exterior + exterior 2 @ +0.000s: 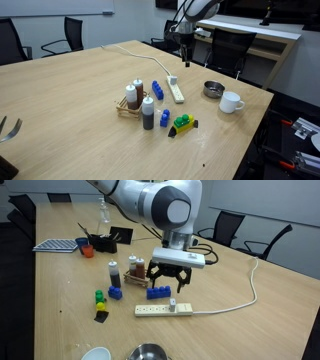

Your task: Pick the extension cord and put it back on the table

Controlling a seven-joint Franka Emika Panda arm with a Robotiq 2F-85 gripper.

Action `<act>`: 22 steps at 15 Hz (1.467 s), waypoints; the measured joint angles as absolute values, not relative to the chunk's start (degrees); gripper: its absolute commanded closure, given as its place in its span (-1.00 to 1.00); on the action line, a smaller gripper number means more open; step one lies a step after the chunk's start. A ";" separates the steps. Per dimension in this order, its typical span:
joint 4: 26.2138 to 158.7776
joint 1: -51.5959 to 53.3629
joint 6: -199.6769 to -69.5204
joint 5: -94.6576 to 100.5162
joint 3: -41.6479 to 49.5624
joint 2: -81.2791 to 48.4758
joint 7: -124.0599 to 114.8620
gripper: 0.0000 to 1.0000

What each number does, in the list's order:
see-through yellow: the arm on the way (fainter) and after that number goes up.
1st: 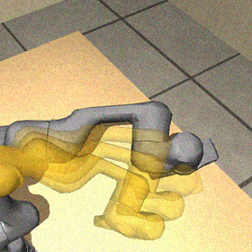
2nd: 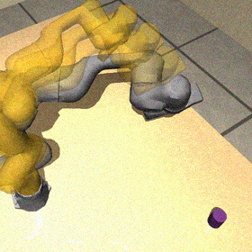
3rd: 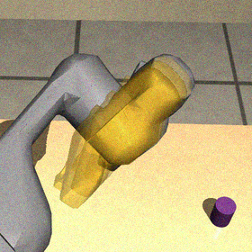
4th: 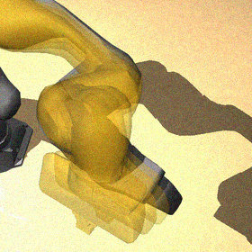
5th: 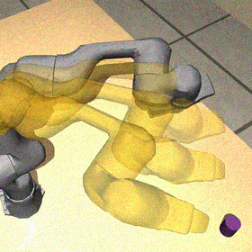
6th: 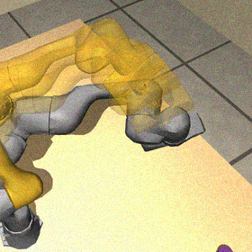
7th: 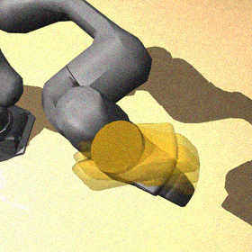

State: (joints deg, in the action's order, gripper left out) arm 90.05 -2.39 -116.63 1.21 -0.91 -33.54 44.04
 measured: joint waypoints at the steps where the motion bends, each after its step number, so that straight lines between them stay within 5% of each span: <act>1: 90.05 -2.39 -116.63 1.21 -0.91 -33.50 44.04 -1.00; 22: 74.07 -2.04 -121.36 6.21 -2.22 -50.95 44.16 -1.00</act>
